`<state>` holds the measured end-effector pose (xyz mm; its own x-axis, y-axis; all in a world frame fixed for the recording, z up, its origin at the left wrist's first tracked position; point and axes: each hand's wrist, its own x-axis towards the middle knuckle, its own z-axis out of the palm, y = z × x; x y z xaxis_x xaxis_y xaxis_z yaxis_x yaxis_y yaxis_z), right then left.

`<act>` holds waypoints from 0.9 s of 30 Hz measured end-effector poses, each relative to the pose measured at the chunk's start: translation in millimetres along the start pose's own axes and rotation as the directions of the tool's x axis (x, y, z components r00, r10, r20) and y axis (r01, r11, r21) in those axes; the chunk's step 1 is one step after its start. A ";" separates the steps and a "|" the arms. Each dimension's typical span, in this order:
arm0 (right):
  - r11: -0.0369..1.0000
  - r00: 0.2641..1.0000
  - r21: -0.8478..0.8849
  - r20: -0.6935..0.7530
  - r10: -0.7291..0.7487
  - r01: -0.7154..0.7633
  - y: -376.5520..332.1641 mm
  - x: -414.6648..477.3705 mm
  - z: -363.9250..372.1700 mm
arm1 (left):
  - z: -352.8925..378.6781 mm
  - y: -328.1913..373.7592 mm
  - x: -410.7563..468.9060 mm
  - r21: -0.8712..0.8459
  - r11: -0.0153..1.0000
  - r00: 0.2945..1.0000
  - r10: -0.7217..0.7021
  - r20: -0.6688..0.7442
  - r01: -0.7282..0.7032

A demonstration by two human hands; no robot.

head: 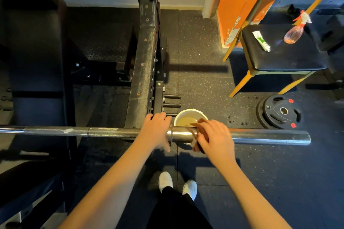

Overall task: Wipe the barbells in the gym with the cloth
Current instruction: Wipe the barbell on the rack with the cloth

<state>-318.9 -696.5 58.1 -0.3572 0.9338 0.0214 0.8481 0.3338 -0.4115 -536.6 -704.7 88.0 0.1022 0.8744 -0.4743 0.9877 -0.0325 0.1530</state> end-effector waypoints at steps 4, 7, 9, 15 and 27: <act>0.972 0.964 0.015 -0.124 0.235 -0.235 -14.1 2.4 11.8 | 4.2 3.8 5.3 -0.034 0.999 0.998 -0.036 0.044 0.038; 0.996 0.992 0.027 -0.083 0.092 -0.090 -49.0 2.8 24.7 | 6.2 5.1 3.5 -0.011 0.999 0.999 -0.052 0.002 0.052; 0.999 0.999 0.020 -0.001 -0.035 0.036 -45.7 3.3 20.3 | 5.6 5.4 2.6 0.004 0.998 0.998 -0.057 0.000 0.057; 0.994 0.994 -0.024 -0.039 0.106 -0.107 -26.2 7.3 13.1 | 1.8 5.3 -2.4 -0.018 0.998 0.998 -0.054 -0.016 0.053; 0.995 0.995 -0.012 0.011 -0.099 0.099 -53.3 7.4 33.6 | 8.9 -13.9 -40.0 -0.231 0.972 0.989 -0.074 -0.131 0.042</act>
<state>-379.9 -711.7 49.6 -0.4437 0.8947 0.0518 0.8134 0.4262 -0.3960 -553.3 -743.5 97.1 0.0124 0.9303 -0.3665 0.9370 0.1171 0.3291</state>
